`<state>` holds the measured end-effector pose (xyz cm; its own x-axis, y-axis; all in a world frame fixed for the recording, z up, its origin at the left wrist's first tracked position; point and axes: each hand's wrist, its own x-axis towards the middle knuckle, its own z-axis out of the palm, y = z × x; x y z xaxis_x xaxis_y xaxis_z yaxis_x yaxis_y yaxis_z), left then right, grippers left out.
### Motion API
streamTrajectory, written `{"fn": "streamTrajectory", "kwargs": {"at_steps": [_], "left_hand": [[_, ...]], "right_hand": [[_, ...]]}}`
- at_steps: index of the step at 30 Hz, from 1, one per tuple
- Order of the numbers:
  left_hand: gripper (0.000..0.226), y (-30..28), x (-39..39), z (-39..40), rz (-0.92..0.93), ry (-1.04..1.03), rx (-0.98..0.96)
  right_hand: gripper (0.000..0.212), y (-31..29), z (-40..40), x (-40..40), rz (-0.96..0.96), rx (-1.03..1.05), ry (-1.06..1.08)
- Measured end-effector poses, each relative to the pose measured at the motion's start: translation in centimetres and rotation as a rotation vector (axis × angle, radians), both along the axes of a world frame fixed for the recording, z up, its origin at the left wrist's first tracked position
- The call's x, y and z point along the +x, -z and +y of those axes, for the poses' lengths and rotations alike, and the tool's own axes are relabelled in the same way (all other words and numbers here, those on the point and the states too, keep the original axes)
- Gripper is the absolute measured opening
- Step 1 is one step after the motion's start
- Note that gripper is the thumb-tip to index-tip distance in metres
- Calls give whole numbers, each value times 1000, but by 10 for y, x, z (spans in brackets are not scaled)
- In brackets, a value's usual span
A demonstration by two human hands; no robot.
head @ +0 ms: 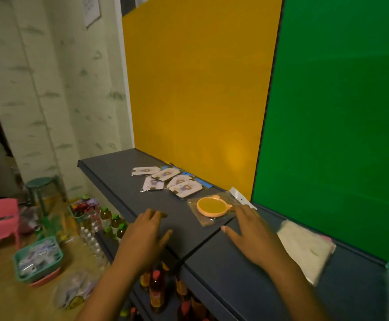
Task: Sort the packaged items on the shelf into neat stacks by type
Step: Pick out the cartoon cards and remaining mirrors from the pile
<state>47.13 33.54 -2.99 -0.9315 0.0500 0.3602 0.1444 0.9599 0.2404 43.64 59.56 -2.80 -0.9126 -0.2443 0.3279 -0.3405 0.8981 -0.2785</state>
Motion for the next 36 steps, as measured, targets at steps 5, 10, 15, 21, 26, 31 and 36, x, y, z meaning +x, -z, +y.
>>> {"fn": "streamTrajectory", "kwargs": {"at_steps": [5, 10, 15, 21, 26, 31, 36], "left_hand": [[47, 12, -45, 12, -18, 89, 49], [47, 22, -100, 23, -41, 205, 88], [47, 31, -157, 31, -68, 332, 141], [44, 46, -219, 32, -8, 429, 83], [50, 70, -242, 27, 18, 471, 90], [60, 74, -250, 29, -52, 531, 226], [53, 69, -245, 33, -211, 547, 414]], "right_hand": [[55, 6, 8, -21, -39, 19, 76], [53, 5, 8, -44, -37, 20, 198], [57, 14, 5, -66, -69, -26, 343], [58, 23, -16, -99, -125, -52, 470], [56, 30, -9, -102, -100, -53, 562], [47, 30, -2, -97, -40, -27, 606], [44, 31, 2, -92, -13, -43, 650]]}}
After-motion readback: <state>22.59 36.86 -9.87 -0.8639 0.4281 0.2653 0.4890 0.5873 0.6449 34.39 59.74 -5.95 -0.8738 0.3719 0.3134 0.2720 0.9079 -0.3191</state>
